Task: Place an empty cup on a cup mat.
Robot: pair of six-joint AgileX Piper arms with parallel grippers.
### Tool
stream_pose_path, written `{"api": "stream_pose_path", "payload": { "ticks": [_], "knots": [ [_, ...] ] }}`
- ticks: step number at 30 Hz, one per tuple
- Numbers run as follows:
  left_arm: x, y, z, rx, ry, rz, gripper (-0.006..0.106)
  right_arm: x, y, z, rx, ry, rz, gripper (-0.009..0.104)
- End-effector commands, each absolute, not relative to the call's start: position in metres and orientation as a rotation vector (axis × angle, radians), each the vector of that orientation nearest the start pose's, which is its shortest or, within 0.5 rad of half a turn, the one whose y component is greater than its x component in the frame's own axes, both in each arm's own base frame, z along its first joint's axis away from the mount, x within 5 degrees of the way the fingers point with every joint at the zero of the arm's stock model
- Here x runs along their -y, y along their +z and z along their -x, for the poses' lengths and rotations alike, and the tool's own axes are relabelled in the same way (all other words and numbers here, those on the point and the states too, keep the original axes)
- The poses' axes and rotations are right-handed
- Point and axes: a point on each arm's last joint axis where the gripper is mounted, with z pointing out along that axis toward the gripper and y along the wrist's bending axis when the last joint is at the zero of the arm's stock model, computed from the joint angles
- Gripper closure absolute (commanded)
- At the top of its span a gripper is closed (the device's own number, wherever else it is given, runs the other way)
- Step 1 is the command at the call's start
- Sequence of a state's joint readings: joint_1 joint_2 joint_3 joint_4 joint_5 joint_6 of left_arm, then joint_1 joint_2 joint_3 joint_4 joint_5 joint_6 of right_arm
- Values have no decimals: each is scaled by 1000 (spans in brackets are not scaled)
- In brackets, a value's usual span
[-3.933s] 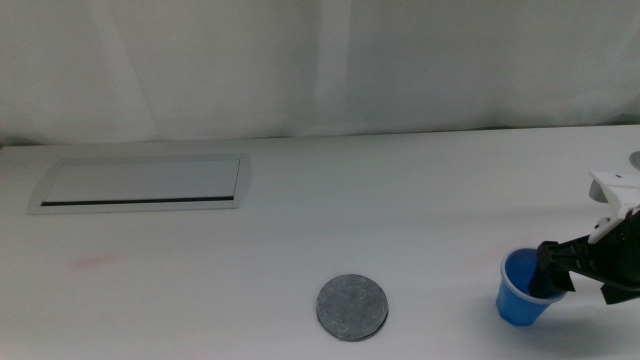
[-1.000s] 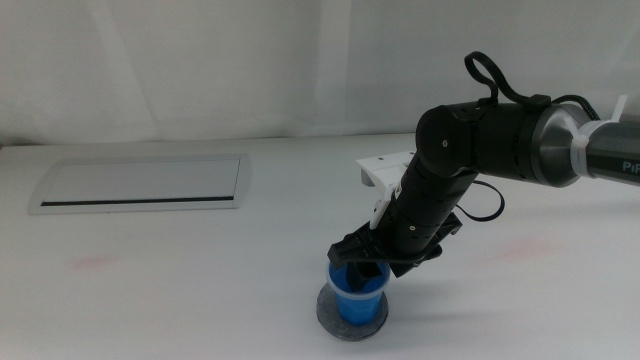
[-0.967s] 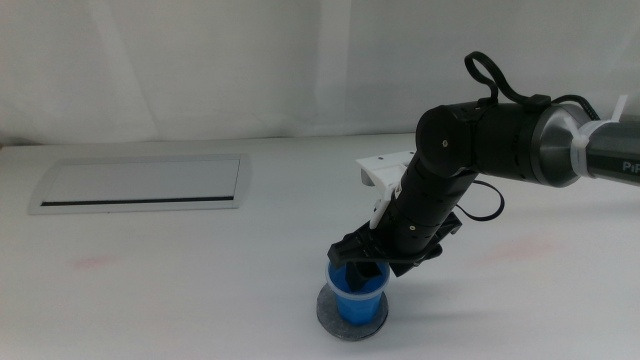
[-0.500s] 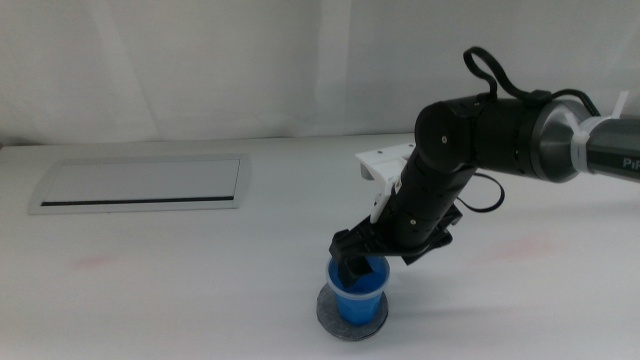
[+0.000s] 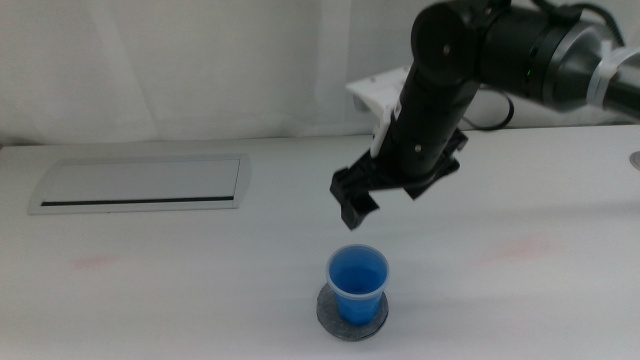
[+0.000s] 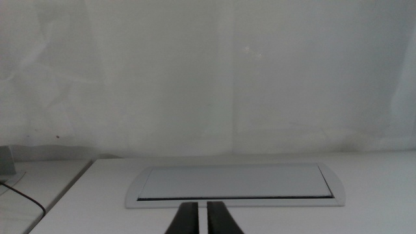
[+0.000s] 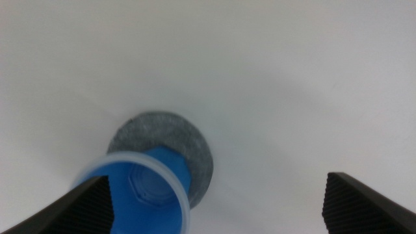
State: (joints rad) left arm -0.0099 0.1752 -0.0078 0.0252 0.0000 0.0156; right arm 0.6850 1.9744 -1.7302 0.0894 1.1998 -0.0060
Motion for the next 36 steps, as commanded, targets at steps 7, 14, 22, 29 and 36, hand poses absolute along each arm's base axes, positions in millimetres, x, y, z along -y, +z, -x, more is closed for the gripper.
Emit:
{"api": "stream_pose_path", "payload": {
  "ticks": [7,14,22,29,36],
  "knots": [
    [1,192,-70,-1678,14,-36,103,-203,316,-345,-2739,198,748,8],
    [1,192,-70,-1678,14,-36,103,-88,365,-364,-2659,52,344,9],
    [1,192,-70,-1678,14,-36,103,14,401,-332,-2514,-59,48,32],
    [1,192,-70,-1678,14,-36,103,24,390,-261,-2219,-110,79,63],
    [1,192,-70,-1678,14,-36,103,0,366,-157,-1847,-89,164,98]
  ]
}}
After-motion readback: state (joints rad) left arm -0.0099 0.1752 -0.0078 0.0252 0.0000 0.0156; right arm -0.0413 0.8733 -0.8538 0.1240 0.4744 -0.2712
